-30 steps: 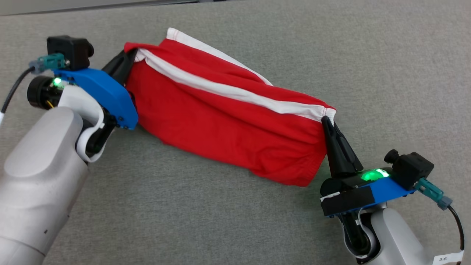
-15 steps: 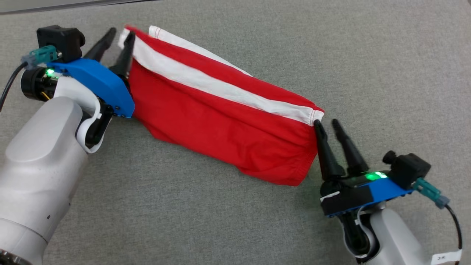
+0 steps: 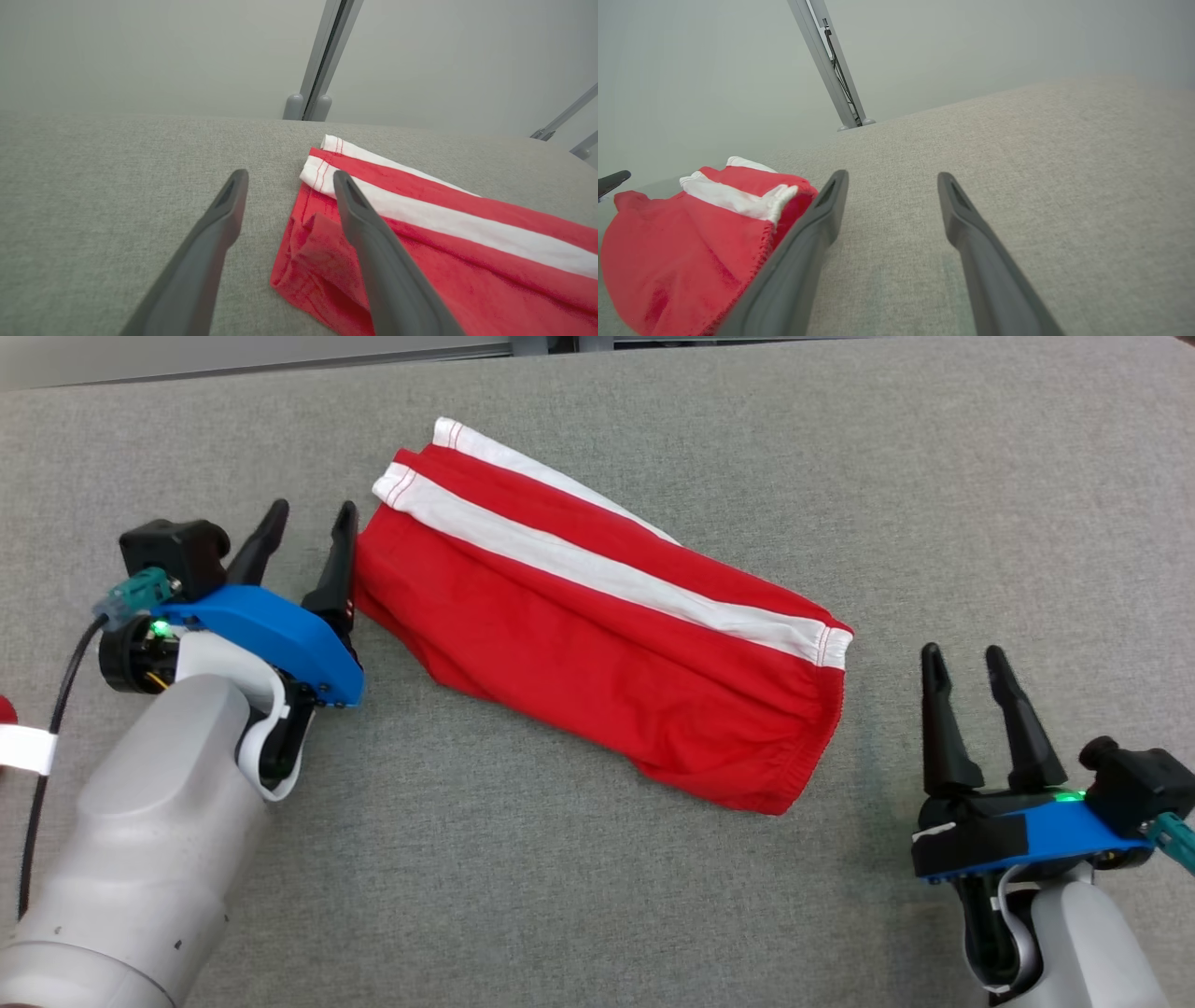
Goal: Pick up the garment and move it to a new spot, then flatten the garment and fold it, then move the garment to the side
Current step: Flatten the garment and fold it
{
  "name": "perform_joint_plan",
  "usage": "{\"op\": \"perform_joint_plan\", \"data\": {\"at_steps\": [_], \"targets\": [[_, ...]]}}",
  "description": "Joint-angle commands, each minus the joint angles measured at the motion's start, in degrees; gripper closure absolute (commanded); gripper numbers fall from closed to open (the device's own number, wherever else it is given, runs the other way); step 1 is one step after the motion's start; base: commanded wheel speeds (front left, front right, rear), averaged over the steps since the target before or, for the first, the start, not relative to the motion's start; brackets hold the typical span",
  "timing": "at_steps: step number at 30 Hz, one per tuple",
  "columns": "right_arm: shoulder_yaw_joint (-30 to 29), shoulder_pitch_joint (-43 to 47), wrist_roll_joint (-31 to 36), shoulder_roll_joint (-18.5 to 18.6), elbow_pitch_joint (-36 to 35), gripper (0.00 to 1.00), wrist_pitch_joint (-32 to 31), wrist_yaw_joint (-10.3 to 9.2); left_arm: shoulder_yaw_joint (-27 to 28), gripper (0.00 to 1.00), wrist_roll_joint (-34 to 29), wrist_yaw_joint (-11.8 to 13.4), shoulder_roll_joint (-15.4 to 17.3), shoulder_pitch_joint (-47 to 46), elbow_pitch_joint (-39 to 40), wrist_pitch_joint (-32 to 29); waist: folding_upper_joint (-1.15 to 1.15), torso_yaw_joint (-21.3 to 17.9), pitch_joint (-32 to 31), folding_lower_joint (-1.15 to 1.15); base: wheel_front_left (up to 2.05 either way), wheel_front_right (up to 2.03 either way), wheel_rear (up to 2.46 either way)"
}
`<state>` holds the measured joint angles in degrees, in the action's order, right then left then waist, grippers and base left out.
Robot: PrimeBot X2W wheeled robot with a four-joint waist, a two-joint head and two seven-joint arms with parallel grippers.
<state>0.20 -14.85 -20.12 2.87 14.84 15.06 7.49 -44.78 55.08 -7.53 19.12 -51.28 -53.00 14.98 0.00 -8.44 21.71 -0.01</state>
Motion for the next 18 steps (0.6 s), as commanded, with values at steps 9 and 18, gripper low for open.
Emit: {"op": "perform_joint_plan", "data": {"at_steps": [9, 18], "targets": [[-3.73, -0.57, 3.22, 0.09, -0.03, 0.0, 0.16, 0.0, -1.02, 0.0, -0.65, 0.1, -1.98, 0.5, -2.13, -0.2, 0.0, -0.22, 1.42, 0.01, 0.0, 0.0, 0.0], [-3.73, 0.07, 3.34, 0.08, 0.74, 0.0, 0.16, 0.0, -5.23, 1.0, -1.07, 0.11, -3.71, 0.74, -10.17, -6.5, 0.0, -1.03, 1.03, 0.01, 0.0, 0.0, 0.0]]}}
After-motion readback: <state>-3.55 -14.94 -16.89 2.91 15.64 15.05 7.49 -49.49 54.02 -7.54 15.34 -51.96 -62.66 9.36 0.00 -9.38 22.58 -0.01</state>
